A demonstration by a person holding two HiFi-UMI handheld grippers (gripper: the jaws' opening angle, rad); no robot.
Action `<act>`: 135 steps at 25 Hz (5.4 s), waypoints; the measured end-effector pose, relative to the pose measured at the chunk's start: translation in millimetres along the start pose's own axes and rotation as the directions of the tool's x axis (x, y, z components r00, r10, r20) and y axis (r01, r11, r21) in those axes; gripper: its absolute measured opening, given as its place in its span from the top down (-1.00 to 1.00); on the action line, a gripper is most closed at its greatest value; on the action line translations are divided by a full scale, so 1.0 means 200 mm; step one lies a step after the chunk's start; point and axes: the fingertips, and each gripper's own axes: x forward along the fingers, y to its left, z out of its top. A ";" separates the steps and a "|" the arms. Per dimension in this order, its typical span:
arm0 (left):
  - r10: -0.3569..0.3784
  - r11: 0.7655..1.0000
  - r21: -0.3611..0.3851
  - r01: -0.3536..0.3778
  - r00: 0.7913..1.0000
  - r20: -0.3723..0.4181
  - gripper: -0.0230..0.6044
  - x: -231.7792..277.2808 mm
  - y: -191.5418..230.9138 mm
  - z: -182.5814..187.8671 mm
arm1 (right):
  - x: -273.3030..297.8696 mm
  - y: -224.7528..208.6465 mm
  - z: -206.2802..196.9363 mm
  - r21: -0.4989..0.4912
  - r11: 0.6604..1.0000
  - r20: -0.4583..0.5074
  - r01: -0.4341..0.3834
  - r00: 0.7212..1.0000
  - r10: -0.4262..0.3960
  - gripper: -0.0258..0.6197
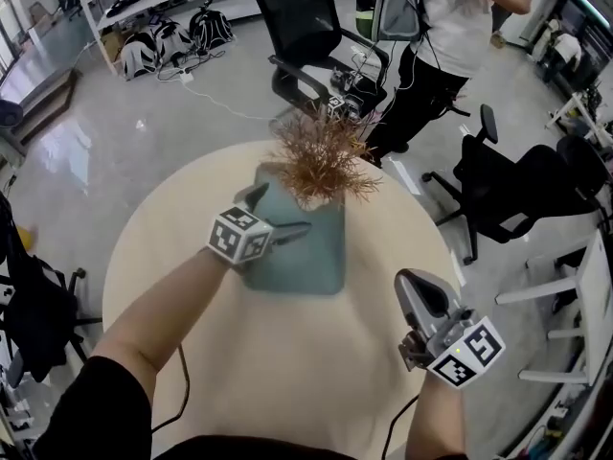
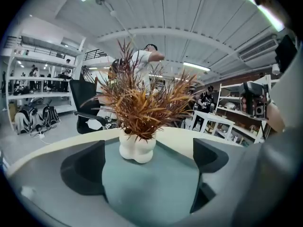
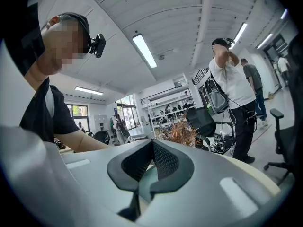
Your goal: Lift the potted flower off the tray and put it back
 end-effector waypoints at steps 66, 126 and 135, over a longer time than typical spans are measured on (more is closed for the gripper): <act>0.011 0.988 0.148 -0.033 0.989 0.148 -0.64 -0.18 0.16 0.63 | -0.09 0.08 0.19 -0.058 0.996 0.041 0.066 0.997 -0.064 0.87; 0.322 0.946 -0.059 -0.320 0.947 0.022 -0.64 -1.43 1.10 -0.67 | 1.16 0.82 -0.27 -0.084 0.970 -0.206 -0.227 0.957 0.206 0.87; 0.321 0.947 -0.012 -0.321 0.947 -0.004 -0.65 -1.39 1.10 -0.79 | 1.16 0.80 -0.31 -0.065 0.974 -0.217 -0.218 0.956 0.200 0.87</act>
